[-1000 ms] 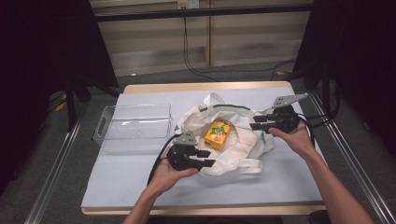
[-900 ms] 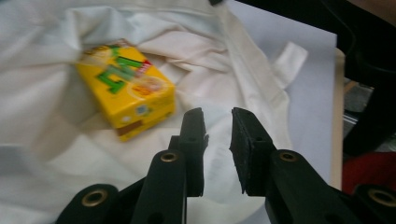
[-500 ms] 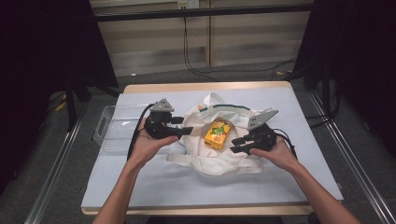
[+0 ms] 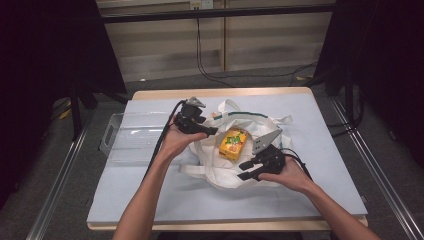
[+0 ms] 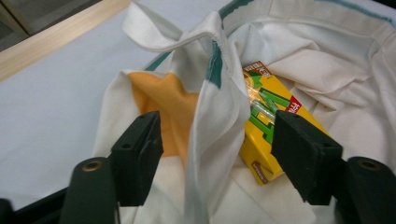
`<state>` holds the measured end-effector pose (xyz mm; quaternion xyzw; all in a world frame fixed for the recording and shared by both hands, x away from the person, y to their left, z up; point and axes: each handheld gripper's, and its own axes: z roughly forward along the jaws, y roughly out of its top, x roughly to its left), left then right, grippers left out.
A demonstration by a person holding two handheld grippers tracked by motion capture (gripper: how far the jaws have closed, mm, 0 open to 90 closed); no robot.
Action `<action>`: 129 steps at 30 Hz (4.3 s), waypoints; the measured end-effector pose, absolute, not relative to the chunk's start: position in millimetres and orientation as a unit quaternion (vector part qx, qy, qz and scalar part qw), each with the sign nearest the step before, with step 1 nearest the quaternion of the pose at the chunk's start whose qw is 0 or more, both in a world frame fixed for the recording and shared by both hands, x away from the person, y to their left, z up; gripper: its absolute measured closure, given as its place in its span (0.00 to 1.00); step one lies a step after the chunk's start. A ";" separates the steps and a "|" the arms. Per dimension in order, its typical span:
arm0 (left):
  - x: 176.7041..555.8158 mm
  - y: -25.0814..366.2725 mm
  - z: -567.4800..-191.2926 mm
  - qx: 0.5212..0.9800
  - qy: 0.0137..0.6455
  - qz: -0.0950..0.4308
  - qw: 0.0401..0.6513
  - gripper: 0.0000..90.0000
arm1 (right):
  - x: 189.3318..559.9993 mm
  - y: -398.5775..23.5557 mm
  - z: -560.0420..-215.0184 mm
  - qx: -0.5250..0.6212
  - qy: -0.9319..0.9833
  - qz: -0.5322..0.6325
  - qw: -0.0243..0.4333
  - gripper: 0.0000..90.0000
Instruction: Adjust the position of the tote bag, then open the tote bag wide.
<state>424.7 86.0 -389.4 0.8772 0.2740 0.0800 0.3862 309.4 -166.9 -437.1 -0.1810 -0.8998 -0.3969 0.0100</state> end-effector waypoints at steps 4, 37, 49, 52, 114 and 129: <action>431.5 71.1 -395.4 0.905 0.256 0.086 0.329 0.51 | 307.3 -164.3 -441.1 -0.178 -0.902 -0.392 0.011 0.67; 468.0 43.7 -437.7 0.927 0.317 0.147 0.137 0.90 | 294.5 -164.6 -464.9 -0.160 -0.919 -0.360 0.022 0.82; 452.0 85.8 -419.6 0.891 0.343 0.122 0.271 0.54 | 297.9 -186.2 -449.8 -0.198 -0.881 -0.429 -0.001 0.66; 442.6 89.2 -416.5 0.880 0.335 0.122 0.312 0.46 | 296.1 -196.1 -446.1 -0.215 -0.868 -0.448 -0.022 0.62; 345.0 59.1 -450.3 0.804 0.298 0.086 0.507 0.22 | 216.6 -291.9 -450.8 -0.375 -0.750 -0.528 -0.134 0.27; 348.1 37.7 -468.6 0.824 0.296 0.142 0.461 0.13 | 218.8 -285.3 -453.3 -0.368 -0.758 -0.523 -0.133 0.25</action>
